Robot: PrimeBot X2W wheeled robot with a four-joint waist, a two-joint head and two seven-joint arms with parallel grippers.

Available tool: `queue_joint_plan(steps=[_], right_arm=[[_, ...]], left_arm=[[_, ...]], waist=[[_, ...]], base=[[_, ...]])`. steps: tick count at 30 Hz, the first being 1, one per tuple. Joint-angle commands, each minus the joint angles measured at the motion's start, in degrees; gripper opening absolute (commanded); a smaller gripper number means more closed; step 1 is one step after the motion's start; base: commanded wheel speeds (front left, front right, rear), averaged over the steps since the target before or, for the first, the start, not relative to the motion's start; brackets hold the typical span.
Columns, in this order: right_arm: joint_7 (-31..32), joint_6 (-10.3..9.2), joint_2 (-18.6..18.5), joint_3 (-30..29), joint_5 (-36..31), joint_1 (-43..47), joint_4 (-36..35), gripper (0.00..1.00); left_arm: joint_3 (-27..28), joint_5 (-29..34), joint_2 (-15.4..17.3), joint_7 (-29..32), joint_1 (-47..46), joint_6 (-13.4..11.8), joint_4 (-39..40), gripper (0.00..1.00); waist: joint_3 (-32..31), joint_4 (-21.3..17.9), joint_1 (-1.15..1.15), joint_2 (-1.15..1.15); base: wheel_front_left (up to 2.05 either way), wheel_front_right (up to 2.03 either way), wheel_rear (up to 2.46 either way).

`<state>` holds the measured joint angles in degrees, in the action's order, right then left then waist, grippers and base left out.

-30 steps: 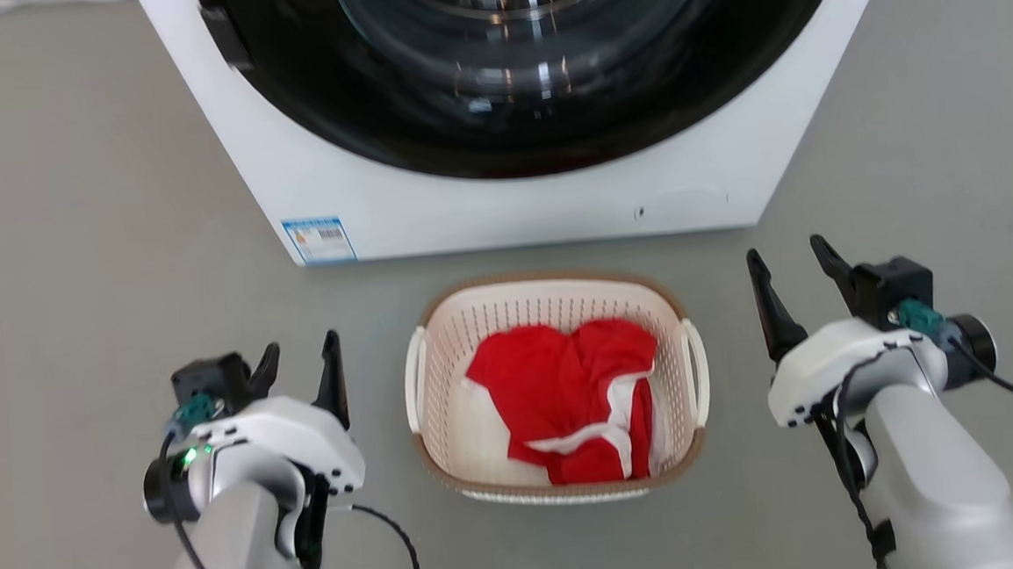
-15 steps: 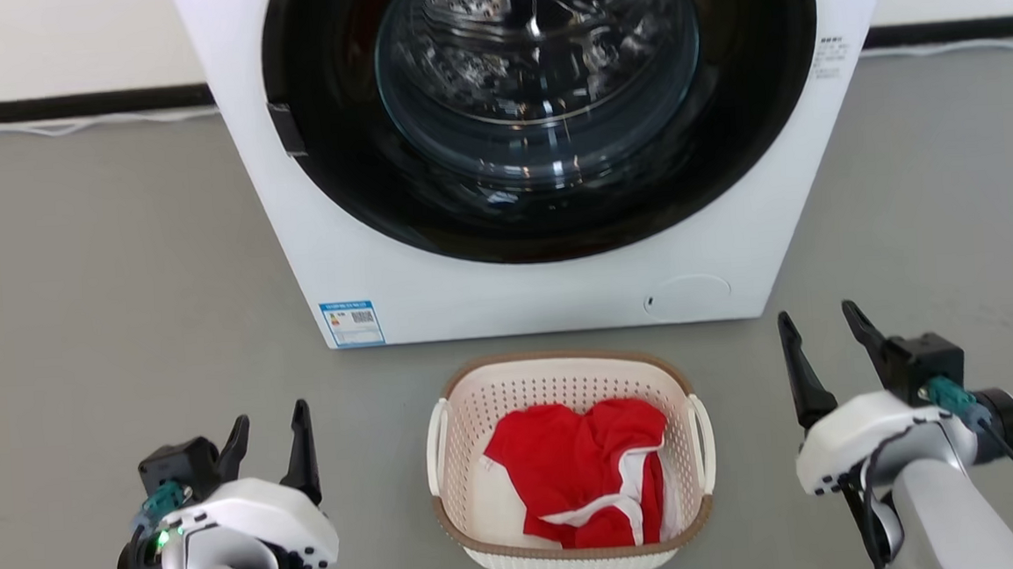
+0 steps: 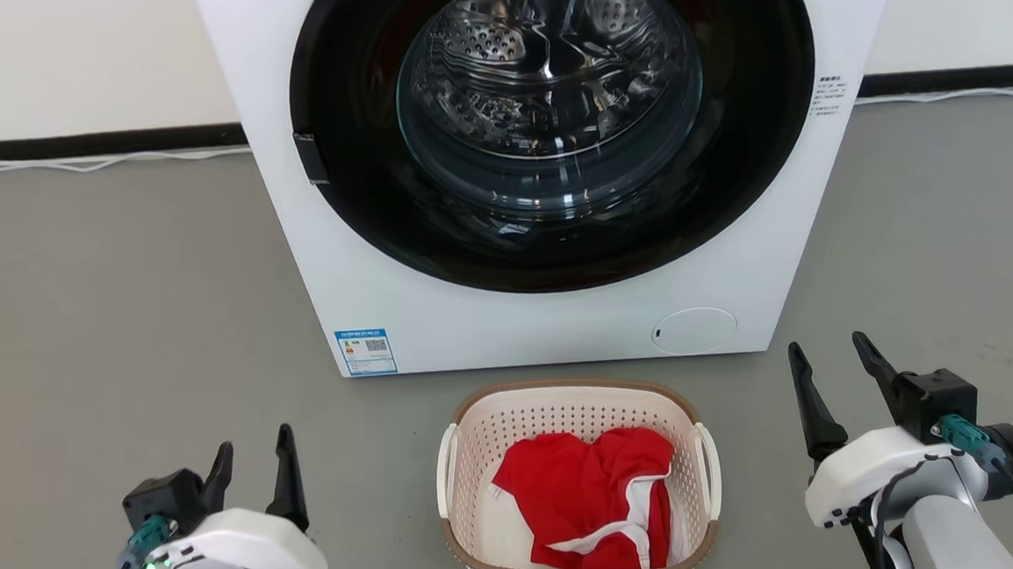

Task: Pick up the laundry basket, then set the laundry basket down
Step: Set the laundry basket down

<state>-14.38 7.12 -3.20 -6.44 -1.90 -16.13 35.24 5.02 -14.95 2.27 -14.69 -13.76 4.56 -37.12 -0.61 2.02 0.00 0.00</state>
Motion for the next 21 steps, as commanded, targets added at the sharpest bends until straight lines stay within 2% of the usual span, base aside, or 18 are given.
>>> queue_joint_plan(steps=[1,11,21], right_arm=[[-0.62,0.36,0.05,1.43,0.56,-0.16,-1.94,1.00],[-0.62,0.36,0.18,0.84,0.86,1.92,-3.54,1.00],[-0.62,0.36,0.26,0.73,0.83,2.93,-3.63,1.00]], left_arm=[[1.87,0.47,0.89,-0.30,-0.51,0.15,1.76,1.00],[3.53,0.94,0.65,-0.30,2.13,0.16,4.64,1.00],[2.61,0.71,0.62,-0.30,3.72,-0.24,5.55,1.00]], waist=[[-0.25,-0.09,0.00,0.00],[-1.41,-0.39,0.00,0.00],[-2.44,-0.72,0.00,0.00]], base=[[0.00,0.00,0.00],[0.00,0.00,0.00],[0.00,0.00,0.00]])
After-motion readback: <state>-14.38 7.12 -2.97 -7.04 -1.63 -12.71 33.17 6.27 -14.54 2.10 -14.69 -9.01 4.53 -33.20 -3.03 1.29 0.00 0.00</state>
